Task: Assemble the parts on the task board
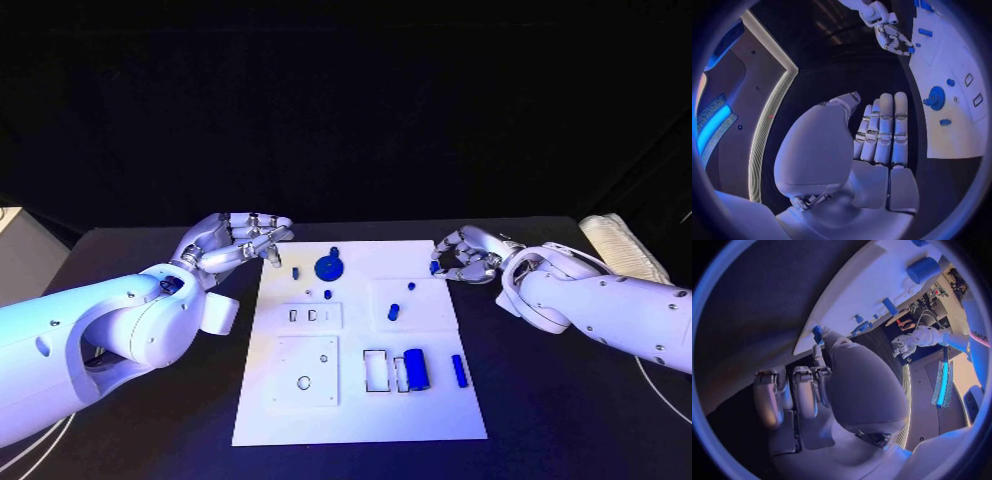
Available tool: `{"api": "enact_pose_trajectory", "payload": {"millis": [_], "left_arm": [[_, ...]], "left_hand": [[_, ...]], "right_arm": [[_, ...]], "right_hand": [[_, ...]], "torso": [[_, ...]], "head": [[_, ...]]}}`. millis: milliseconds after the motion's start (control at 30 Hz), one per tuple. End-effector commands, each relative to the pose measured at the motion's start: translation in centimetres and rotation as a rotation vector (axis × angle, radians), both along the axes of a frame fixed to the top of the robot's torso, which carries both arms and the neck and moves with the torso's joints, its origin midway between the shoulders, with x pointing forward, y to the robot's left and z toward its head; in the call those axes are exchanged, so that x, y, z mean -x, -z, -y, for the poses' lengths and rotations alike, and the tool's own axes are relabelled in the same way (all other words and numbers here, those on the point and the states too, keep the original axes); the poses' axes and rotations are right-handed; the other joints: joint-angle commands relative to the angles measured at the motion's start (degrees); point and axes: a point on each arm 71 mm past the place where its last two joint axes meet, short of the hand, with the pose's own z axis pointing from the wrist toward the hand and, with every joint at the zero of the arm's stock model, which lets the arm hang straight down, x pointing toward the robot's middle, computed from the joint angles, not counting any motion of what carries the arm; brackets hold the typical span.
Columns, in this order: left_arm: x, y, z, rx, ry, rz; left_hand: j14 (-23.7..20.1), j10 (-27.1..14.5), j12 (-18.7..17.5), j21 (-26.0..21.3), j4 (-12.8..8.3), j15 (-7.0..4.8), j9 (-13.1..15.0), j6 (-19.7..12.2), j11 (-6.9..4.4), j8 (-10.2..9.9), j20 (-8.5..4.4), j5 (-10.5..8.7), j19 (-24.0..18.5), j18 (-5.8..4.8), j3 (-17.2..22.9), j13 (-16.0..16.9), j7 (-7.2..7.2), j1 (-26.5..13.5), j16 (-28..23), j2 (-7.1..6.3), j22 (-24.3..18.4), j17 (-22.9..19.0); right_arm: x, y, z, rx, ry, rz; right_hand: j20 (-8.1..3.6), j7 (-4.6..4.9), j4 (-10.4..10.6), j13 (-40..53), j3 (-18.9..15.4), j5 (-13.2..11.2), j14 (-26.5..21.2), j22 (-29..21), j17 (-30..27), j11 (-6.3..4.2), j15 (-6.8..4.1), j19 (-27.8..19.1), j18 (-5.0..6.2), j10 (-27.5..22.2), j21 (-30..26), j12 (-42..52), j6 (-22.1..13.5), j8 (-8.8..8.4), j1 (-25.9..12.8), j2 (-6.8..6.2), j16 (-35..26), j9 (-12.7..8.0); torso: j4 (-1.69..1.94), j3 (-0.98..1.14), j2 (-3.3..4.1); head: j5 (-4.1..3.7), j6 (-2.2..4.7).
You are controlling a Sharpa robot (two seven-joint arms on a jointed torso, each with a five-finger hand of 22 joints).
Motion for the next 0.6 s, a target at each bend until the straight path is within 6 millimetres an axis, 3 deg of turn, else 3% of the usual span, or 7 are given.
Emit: {"api": "enact_pose_trajectory", "payload": {"millis": [33,600], "left_arm": [[0.05,-0.1,0.19,0.006,0.019,0.007],[0.04,-0.07,0.13,0.005,0.019,0.003]], "left_hand": [[-0.4,-0.2,0.0,0.2,0.0,-0.15,0.1,-0.3,0.22,-0.3,0.01,-0.32,-0.6,0.74,0.4,0.0,0.13,-0.1,0.2,0.3,0.1,-0.1],[-0.4,-0.3,0.0,0.2,0.1,-0.13,0.1,-0.4,0.23,-0.3,0.02,-0.32,-0.6,0.74,0.4,0.1,0.15,-0.2,0.2,0.34,0.1,-0.1]], "right_arm": [[0.04,0.28,-0.2,0.013,-0.019,-0.015],[-0.22,0.59,-0.5,0.016,-0.013,-0.028]], "right_hand": [[-0.37,-0.23,-0.2,12.2,1.4,0.2,6.0,15.1,15.1,-0.12,-0.78,6.0,-0.83,3.1,0.3,0.5,0.8,0.31,0.0,0.85,0.2,-0.1],[-0.77,-0.4,-0.4,12.3,3.2,0.1,6.0,15.1,15.1,-0.31,-1.13,6.0,-0.83,3.2,0.3,0.6,1.2,0.22,-0.6,0.84,0.2,-0.4]], "torso": [[0.04,-0.01,-0.02],[0.01,0.04,-0.02]], "head": [[-0.03,0.03],[-0.09,-0.09]]}}
